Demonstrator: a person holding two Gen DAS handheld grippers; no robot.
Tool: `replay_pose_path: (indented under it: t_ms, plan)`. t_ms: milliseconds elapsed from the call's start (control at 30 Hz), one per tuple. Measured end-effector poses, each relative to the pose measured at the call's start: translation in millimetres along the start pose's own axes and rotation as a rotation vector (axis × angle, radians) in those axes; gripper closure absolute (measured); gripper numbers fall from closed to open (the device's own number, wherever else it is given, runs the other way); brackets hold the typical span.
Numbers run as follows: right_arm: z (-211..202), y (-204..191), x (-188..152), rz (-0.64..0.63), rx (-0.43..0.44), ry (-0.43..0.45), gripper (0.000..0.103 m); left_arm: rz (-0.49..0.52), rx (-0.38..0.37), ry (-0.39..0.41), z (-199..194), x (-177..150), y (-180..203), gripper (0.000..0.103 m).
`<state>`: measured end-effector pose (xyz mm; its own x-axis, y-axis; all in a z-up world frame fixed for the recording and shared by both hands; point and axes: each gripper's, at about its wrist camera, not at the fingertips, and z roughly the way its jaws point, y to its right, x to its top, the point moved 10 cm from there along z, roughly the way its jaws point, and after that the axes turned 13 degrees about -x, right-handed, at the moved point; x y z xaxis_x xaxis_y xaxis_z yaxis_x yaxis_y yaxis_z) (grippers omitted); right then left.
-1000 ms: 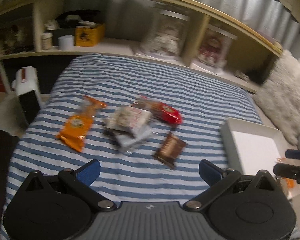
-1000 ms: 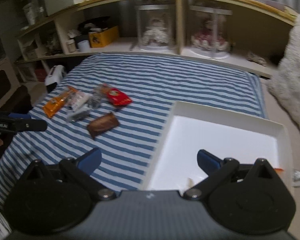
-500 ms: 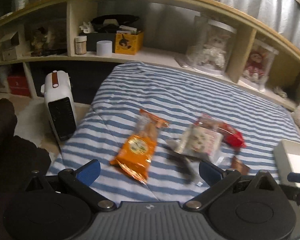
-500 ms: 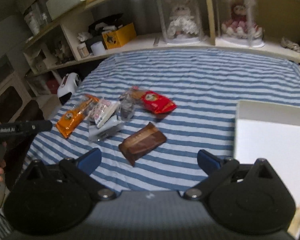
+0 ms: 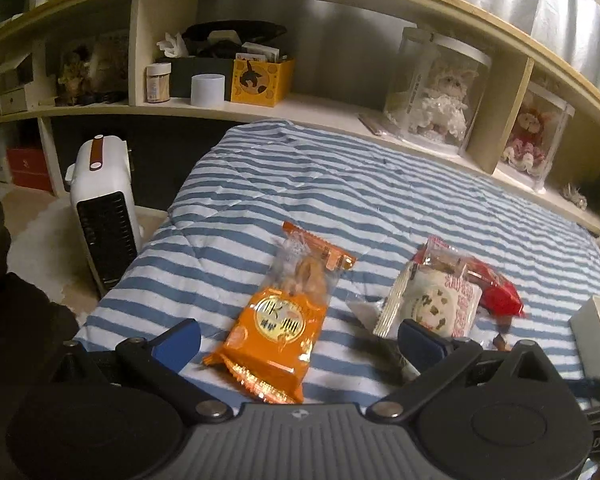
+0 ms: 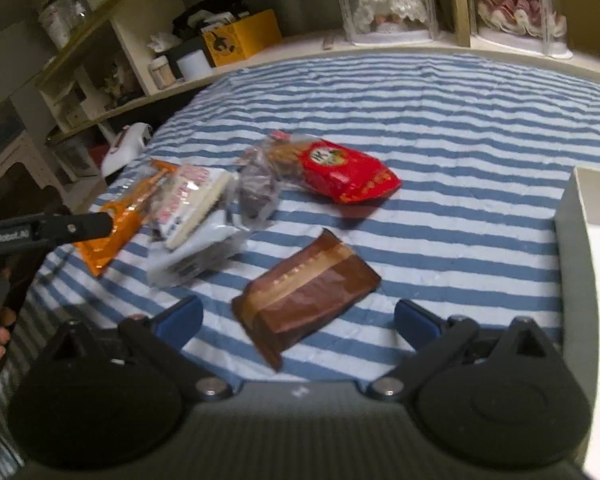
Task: Organize snacks
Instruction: 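Grasp the orange Tianjin bread bag with the left tool while the right tool grasps the brown chocolate bar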
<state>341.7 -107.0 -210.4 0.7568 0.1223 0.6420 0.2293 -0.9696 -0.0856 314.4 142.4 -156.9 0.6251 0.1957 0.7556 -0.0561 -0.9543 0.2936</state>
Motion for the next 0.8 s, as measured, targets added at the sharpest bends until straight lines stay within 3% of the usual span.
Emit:
replay_pose_path:
  t_ms: [233, 433, 567, 667, 800]
  plan:
    - [1.5, 36.5, -13.5, 0.030, -0.111, -0.068, 0.000, -0.038, -0.029, 0.005, 9.9, 3.9, -9.9, 0.000]
    - [-3.4, 36.6, 2.5, 0.152, -0.053, -0.017, 0.000, -0.100, -0.147, -0.064, 13.4, -5.3, -0.6, 0.000]
    - [5.5, 29.9, 11.7, 0.198, -0.076, 0.000, 0.000, -0.114, -0.227, -0.137, 11.5, -17.2, 14.4, 0.000]
    - [20.8, 16.0, 15.1, 0.210, -0.075, -0.016, 0.000, -0.060, -0.182, -0.172, 8.8, -23.0, 20.1, 0.000]
    - [29.3, 8.9, 14.0, 0.157, -0.127, -0.003, 0.000, -0.037, -0.081, -0.152, 9.6, -18.5, 17.5, 0.000]
